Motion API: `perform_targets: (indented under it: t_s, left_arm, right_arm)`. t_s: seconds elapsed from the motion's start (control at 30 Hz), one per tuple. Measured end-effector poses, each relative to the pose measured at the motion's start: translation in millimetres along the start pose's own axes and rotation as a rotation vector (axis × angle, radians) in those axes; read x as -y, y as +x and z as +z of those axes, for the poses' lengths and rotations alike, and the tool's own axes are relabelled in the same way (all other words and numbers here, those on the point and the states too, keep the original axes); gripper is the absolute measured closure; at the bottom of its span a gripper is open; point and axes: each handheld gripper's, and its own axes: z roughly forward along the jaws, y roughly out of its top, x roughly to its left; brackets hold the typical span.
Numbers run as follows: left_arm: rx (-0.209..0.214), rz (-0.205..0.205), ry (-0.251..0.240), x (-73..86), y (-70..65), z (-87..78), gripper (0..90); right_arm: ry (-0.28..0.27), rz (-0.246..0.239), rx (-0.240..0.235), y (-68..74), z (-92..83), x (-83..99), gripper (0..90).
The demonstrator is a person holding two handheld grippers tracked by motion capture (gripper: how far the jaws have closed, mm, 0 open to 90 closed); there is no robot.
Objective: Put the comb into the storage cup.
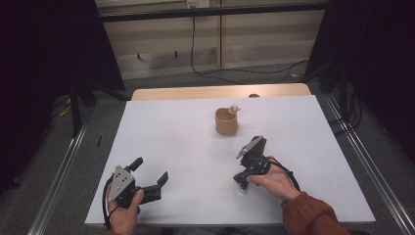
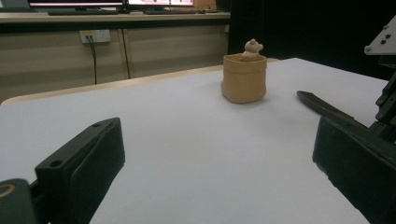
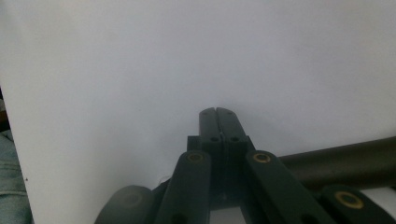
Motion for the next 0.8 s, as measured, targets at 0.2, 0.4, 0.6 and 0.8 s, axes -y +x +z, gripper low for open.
perform_targets:
  t_s: [0.2, 0.4, 0.6, 0.8]
  left_arm:
    - [0.002, -0.002, -0.002, 0.0, -0.1, 0.3, 2.4]
    - [0.003, -0.001, 0.002, 0.2, -0.3, 0.5, 2.4]
    - [0.001, -0.003, 0.004, 0.5, -0.5, 0.6, 2.4]
    - [0.001, -0.005, 0.004, 0.6, -0.9, 0.7, 2.4]
  right_arm:
    - [0.002, -0.003, -0.005, -0.3, -2.5, 3.6, 90.0]
    - [0.005, 0.002, -0.006, -0.3, -5.5, 8.5, 90.0]
    - [0.004, 0.001, -0.008, -0.4, -7.4, 10.4, 90.0]
    - [-0.039, -0.004, -0.012, 0.0, -18.6, 12.5, 90.0]
